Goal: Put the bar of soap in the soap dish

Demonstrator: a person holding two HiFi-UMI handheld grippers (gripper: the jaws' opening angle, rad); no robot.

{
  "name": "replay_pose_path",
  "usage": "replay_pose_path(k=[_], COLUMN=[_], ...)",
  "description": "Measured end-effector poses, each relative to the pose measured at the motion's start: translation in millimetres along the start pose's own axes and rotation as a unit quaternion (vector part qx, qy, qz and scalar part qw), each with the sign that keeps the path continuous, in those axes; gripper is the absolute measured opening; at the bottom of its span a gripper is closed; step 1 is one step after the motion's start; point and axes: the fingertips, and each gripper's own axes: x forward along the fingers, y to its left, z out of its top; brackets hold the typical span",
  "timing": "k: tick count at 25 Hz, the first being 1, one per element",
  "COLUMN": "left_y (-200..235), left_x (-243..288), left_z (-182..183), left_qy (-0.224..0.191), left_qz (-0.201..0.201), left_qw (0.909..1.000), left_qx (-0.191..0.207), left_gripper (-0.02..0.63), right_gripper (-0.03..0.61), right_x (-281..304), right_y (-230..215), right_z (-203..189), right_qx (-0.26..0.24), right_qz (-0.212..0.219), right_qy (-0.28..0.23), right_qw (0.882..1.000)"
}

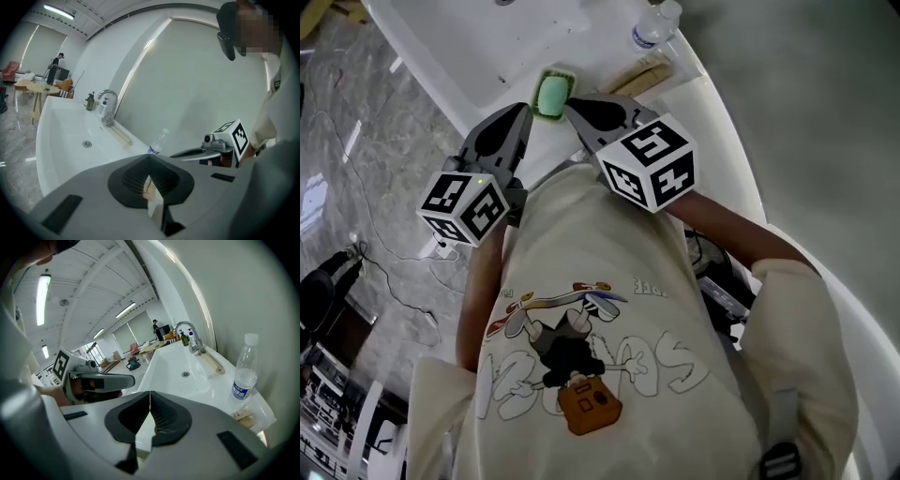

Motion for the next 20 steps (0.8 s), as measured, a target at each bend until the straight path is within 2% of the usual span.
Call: replay_pose_path(k=[4, 9, 13, 20], left_y=[-3, -20, -32, -35], left_x=[4, -4, -7, -2], left_z=[2, 10, 16, 5], left_qy=[-0.005, -0.012, -0.018, -0.015], left_qz=[-0.002, -0.015, -0.019, -0.023], left_qw=[1.0, 0.9998, 0.9994, 0.9996], left_qx=[0.003, 0.009, 0.024, 0.012], left_gripper=[0.008, 0.008, 0.008, 0.008], right_gripper=[0.008, 0.008, 0.008, 0.008], right_x=[0, -8, -15, -17], right_y=[5, -9, -11, -13], right_z=[-6, 2, 5, -3], right_qx=[-0.01, 0.018, 0.019, 0.016], right_qz=[0.01, -0.013, -0.02, -0.018], right_qy=[-0.003, -0.019, -0.026, -0.02], right_qw=[1.0, 1.0, 0.999, 1.0])
